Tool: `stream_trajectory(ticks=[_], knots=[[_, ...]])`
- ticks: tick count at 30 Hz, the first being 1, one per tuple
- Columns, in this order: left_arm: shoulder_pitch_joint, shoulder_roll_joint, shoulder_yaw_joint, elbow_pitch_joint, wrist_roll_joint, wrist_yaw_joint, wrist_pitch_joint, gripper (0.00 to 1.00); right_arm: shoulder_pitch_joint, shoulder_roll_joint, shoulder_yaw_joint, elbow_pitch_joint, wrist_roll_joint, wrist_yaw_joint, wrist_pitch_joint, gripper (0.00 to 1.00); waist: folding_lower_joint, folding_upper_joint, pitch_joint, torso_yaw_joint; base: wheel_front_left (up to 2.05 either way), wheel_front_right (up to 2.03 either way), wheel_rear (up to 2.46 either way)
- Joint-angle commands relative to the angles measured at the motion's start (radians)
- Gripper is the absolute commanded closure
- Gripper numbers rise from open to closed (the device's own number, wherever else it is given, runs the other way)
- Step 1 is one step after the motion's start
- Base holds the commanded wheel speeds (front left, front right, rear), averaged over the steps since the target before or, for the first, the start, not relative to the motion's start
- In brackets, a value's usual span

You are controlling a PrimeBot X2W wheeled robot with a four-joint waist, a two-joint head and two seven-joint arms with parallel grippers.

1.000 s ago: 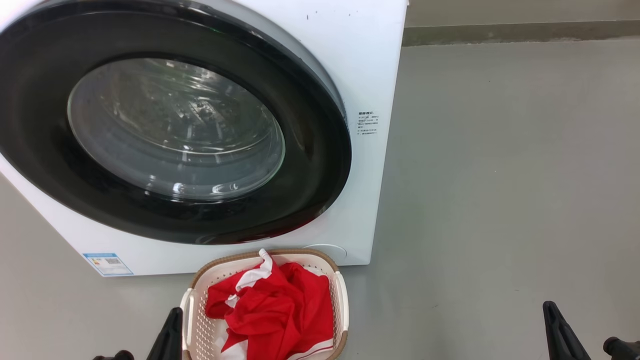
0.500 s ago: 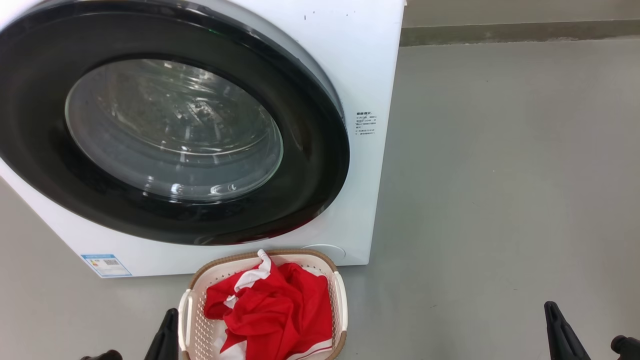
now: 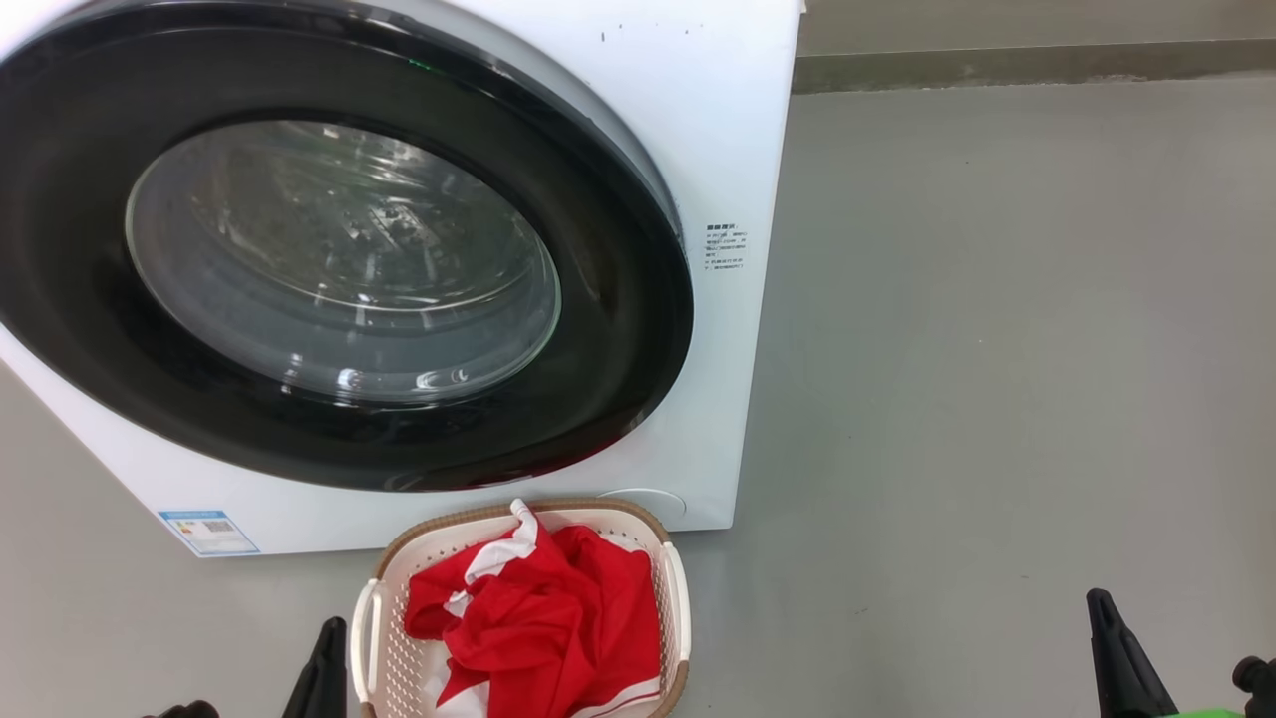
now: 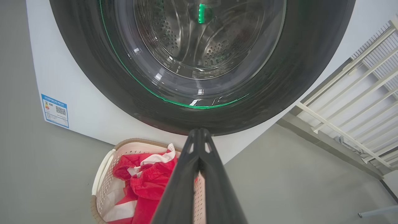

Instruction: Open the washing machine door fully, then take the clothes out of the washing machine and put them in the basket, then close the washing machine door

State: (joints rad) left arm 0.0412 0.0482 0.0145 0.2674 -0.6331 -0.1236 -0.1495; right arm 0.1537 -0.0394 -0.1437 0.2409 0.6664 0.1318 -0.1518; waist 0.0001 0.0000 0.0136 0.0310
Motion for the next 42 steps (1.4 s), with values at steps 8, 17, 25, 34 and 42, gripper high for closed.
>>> stream_trajectory(ticks=[8, 17, 25, 34, 42], knots=[[-0.05, 0.007, 0.026, -0.021, -0.098, -0.003, 0.027, 1.0, -0.069, -0.013, 0.01, -0.019, 0.098, 0.0, 0.024, 1.0, -0.0001, 0.0, -0.001, -0.003, 0.0, 0.0, 0.0], [-0.061, 0.007, 0.034, -0.021, -0.194, -0.003, 0.053, 1.0, -0.09, -0.013, 0.012, -0.016, 0.191, 0.0, 0.051, 1.0, -0.0001, 0.0, -0.002, -0.006, 0.0, 0.0, 0.0], [-0.07, 0.006, 0.042, -0.021, -0.279, -0.004, 0.076, 1.0, -0.109, -0.013, 0.014, -0.014, 0.272, -0.001, 0.074, 1.0, -0.0001, 0.0, -0.003, -0.009, 0.0, 0.0, 0.0], [-0.082, 0.006, 0.051, -0.021, -0.386, -0.004, 0.105, 1.0, -0.132, -0.013, 0.016, -0.011, 0.375, -0.001, 0.104, 1.0, -0.0001, 0.0, -0.004, -0.012, 0.0, 0.0, 0.0], [-0.091, 0.005, 0.057, -0.022, -0.461, -0.004, 0.125, 1.0, -0.149, -0.012, 0.018, -0.009, 0.447, -0.001, 0.124, 1.0, -0.0001, 0.0, -0.005, -0.014, 0.0, 0.0, 0.0]])
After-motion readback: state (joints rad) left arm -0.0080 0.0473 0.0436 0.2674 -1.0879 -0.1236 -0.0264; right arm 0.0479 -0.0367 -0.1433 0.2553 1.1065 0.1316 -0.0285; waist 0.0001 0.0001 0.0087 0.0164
